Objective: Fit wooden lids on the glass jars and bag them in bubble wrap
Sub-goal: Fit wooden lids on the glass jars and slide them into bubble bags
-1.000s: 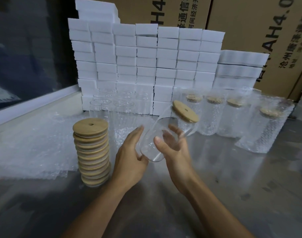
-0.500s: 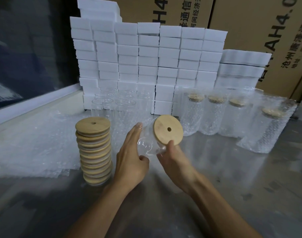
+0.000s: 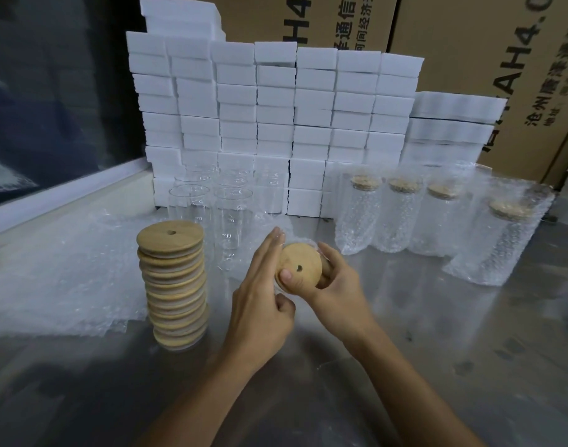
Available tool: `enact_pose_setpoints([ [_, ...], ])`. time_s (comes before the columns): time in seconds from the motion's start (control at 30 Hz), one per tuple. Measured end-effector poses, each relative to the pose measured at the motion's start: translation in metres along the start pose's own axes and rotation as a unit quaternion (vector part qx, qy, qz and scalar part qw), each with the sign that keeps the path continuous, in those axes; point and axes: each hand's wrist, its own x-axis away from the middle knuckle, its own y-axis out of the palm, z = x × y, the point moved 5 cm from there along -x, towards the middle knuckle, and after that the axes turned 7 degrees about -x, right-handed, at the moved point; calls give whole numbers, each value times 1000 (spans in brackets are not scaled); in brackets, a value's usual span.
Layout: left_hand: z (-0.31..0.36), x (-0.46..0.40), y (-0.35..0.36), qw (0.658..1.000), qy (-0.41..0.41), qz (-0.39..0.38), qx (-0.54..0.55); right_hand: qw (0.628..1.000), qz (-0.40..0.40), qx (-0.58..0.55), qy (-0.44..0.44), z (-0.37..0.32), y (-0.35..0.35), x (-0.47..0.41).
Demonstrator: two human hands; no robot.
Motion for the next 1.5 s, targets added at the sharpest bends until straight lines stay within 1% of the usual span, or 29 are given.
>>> enact_pose_setpoints([
  [0.17, 10, 1, 1, 1000, 27, -2, -8, 999, 44, 23, -11, 0, -5, -1],
  [0.27, 18, 3, 3, 999, 44, -11, -16, 994, 79, 75, -25, 0, -12, -1],
  [0.37, 27, 5, 2, 998, 68, -4, -17, 987, 107, 112, -41, -3, -17, 0],
  [0.53, 43, 10, 3, 993, 113, -9, -15, 957, 176, 209, -92, -10, -22, 4],
  [0.63, 45, 8, 1, 992, 128, -6, -24, 947, 203, 225, -109, -12, -25, 4],
  [0.7, 45, 6, -3, 991, 132, 13, -29, 941, 209, 228, -137, -16, -24, 5],
  [0.83, 46, 4, -11, 984, 149, 59, -77, 945, 199, 193, -175, -19, -22, 7],
  [0.93, 51, 6, -9, 972, 190, 56, -125, 948, 185, 175, -191, -20, -16, 10],
  [1.03, 52, 6, -11, 972, 202, 45, -114, 952, 211, 128, -184, -19, -19, 10],
  [1.17, 38, 4, -12, 988, 151, -12, -37, 949, 274, 22, -156, -15, -34, 6],
  [1.23, 31, 3, -8, 988, 139, -39, -61, 947, 299, -38, -115, -11, -42, 3],
  [1.33, 24, 2, -4, 986, 127, -20, -106, 936, 317, -149, -18, -1, -45, -1],
  [1.4, 20, 0, -6, 993, 93, -8, -77, 930, 308, -199, 14, 2, -44, -2],
  [1.43, 18, 0, -7, 997, 69, -4, -44, 931, 287, -225, 20, 3, -42, -4],
  [1.5, 15, 0, -10, 999, 8, 7, 48, 938, 214, -272, 18, -1, -33, -5],
])
